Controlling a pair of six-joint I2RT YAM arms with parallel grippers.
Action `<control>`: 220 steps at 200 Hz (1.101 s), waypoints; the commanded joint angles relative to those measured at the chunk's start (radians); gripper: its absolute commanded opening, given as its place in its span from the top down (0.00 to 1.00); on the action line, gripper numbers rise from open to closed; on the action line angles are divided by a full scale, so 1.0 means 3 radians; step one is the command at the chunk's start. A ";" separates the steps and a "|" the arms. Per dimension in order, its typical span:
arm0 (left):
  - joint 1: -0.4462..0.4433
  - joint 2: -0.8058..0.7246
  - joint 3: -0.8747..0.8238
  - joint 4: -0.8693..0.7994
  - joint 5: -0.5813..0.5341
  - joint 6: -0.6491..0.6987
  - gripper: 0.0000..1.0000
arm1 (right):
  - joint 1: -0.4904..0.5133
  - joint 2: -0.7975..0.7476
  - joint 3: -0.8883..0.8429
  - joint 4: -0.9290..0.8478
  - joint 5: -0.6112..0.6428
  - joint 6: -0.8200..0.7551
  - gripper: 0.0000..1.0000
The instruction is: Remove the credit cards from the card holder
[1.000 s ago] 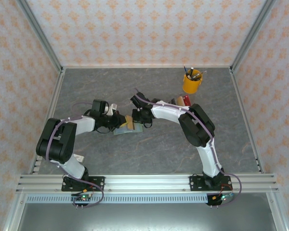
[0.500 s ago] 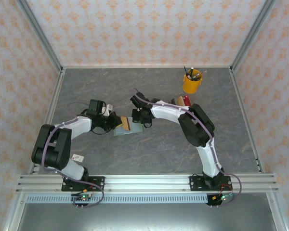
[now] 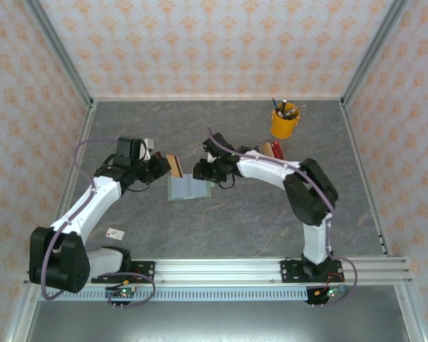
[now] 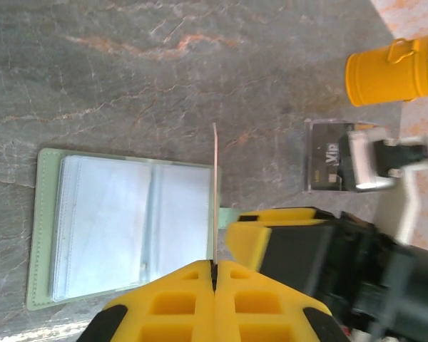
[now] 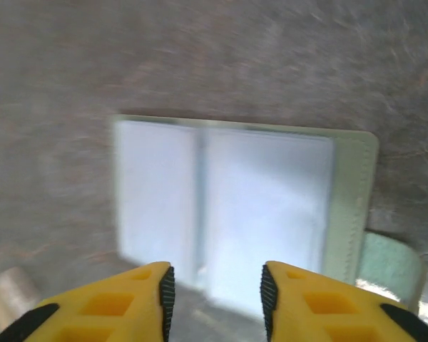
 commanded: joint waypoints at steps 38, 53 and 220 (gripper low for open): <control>-0.0170 -0.0357 0.0069 0.0399 0.0154 -0.0468 1.00 | -0.0372 -0.0669 -0.0677 0.1547 -0.0952 0.0643 0.44; -0.0212 -0.0320 0.0091 0.0509 0.0310 -0.0566 1.00 | -0.0445 -0.0679 -0.0799 0.1983 -0.1213 0.0942 0.39; -0.0319 -0.0136 0.0262 0.0533 0.0573 -0.0720 1.00 | -0.0493 -0.0850 -0.1003 0.2789 -0.1539 0.1217 0.95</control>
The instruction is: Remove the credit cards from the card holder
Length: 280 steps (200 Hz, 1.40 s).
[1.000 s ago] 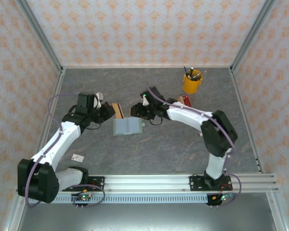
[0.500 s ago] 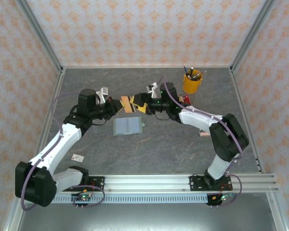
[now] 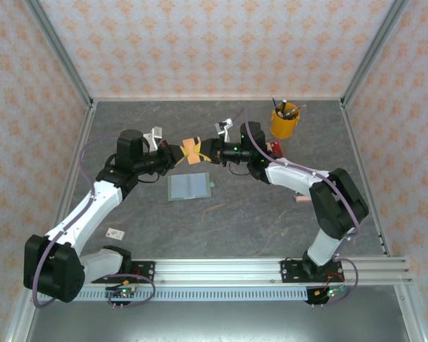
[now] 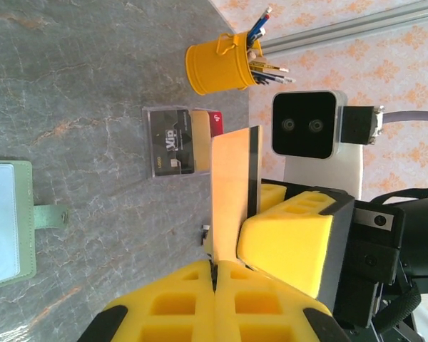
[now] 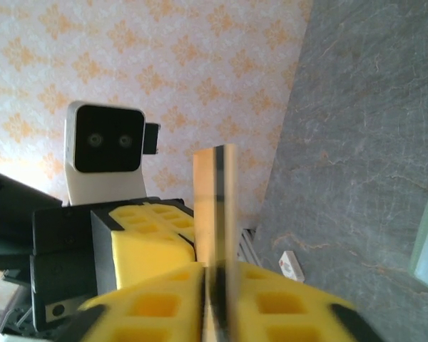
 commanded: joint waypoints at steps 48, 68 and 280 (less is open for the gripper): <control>0.0002 0.0117 0.0743 -0.1977 -0.1200 0.1000 0.45 | -0.0206 -0.0630 0.0139 -0.1882 0.1222 -0.1506 1.00; 0.0007 0.0156 0.0843 -0.2271 -0.1615 0.1258 0.34 | -0.0340 -0.0725 0.0296 -0.2631 0.2017 -0.2103 1.00; 0.0123 0.0361 0.0970 -0.2542 -0.2331 0.1756 0.00 | -0.1221 0.0409 0.1096 -0.3897 0.2644 -0.3388 1.00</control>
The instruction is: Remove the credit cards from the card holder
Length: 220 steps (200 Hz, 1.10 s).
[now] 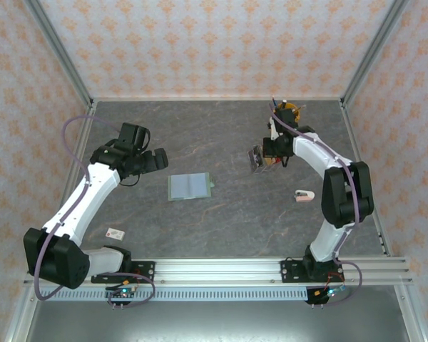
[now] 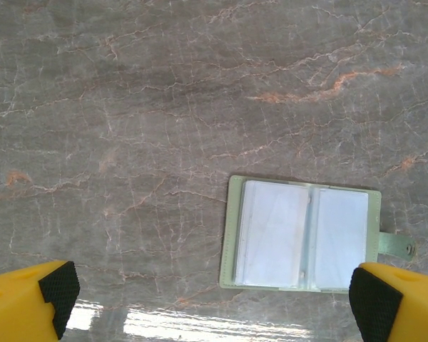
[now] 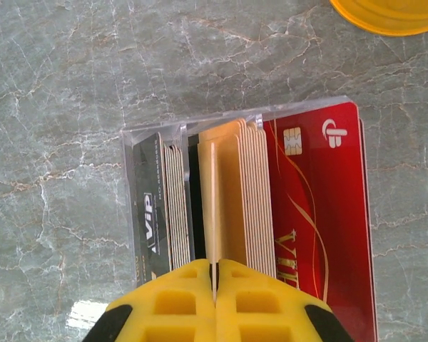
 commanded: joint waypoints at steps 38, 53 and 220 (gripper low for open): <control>0.0051 0.0077 0.0000 -0.0069 0.0032 0.0045 0.00 | -0.0030 0.0243 0.0334 -0.0258 0.0108 -0.0010 0.83; 0.0051 0.0098 0.0009 -0.0083 0.0039 0.0045 0.00 | -0.0030 0.0192 0.0337 -0.0258 0.0091 -0.0001 0.75; 0.0055 -0.0087 -0.0711 0.0202 -0.0094 -0.0475 0.00 | 0.1580 -0.0267 -0.0090 0.0292 0.0212 0.1480 0.49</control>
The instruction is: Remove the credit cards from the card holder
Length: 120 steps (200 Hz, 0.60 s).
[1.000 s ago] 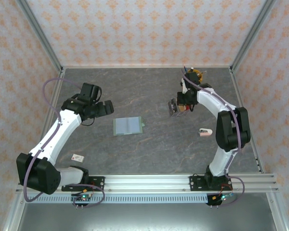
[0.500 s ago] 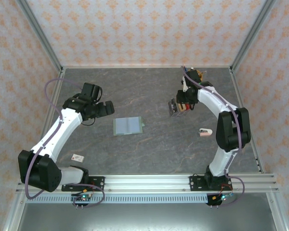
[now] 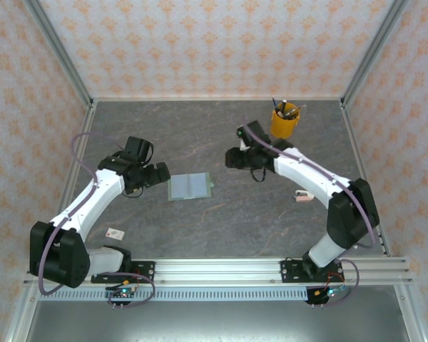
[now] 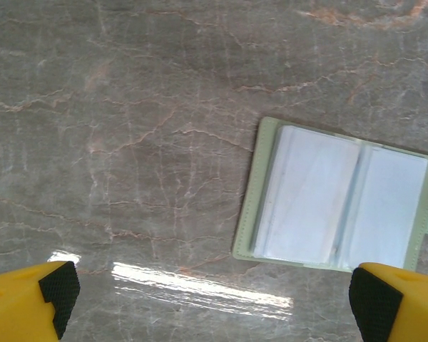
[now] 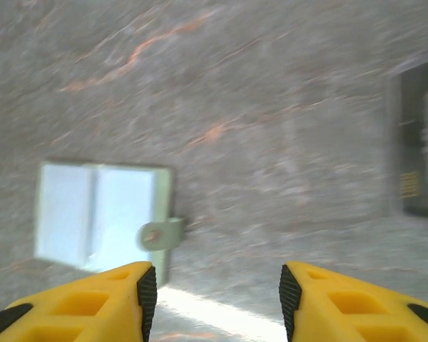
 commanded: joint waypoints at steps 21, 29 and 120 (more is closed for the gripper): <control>0.0036 -0.0108 -0.0176 -0.0031 -0.0323 -0.0112 0.00 | 0.0579 0.0622 0.0415 0.0042 0.0375 0.0360 0.48; 0.0041 -0.0121 -0.0228 -0.0014 -0.0324 -0.0123 0.00 | 0.0657 0.0748 0.0517 0.0028 0.0375 0.0362 0.48; 0.0109 -0.0175 -0.0493 0.0084 -0.0333 -0.0317 0.00 | 0.1224 0.1680 0.1324 -0.0242 0.0965 0.0939 0.41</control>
